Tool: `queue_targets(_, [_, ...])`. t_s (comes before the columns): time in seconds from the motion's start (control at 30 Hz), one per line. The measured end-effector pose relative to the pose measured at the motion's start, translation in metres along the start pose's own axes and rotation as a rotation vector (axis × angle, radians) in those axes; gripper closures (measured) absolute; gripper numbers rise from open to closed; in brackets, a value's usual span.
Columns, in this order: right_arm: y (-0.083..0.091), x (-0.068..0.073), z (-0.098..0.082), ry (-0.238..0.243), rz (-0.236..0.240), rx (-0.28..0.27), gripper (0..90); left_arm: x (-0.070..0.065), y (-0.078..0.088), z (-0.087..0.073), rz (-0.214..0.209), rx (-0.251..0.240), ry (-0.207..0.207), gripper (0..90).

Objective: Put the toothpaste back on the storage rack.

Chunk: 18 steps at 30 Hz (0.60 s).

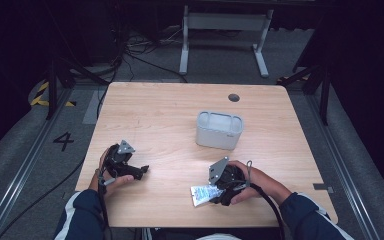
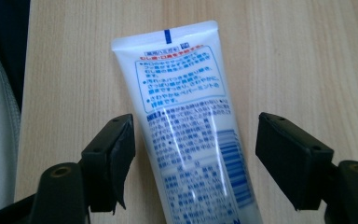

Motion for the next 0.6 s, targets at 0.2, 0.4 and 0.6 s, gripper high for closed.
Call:
queue_targets(0.2, [-0.011, 0.000, 0.009, 0.003, 0.022, 0.037, 28.8, 0.000, 0.000, 0.000, 0.000, 0.000, -0.001, 0.3])
queue_targets(0.4, [-0.010, -0.002, 0.012, 0.004, 0.023, 0.054, 39.4, 0.000, 0.000, 0.000, 0.002, 0.003, -0.008, 0.3])
queue_targets(0.6, [-0.009, -0.003, 0.011, 0.005, 0.024, 0.068, 43.2, 0.001, 0.001, 0.000, 0.000, -0.003, -0.010, 0.5])
Point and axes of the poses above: each handheld gripper's, and its own axes: y roughly backward along the jaws, z roughly out of its top, x roughly to its left, the point moved 2 cm from there along -y, roughly forward along the jaws, and after that the axes turned 7 degrees about -z, right-handed, at the moved point
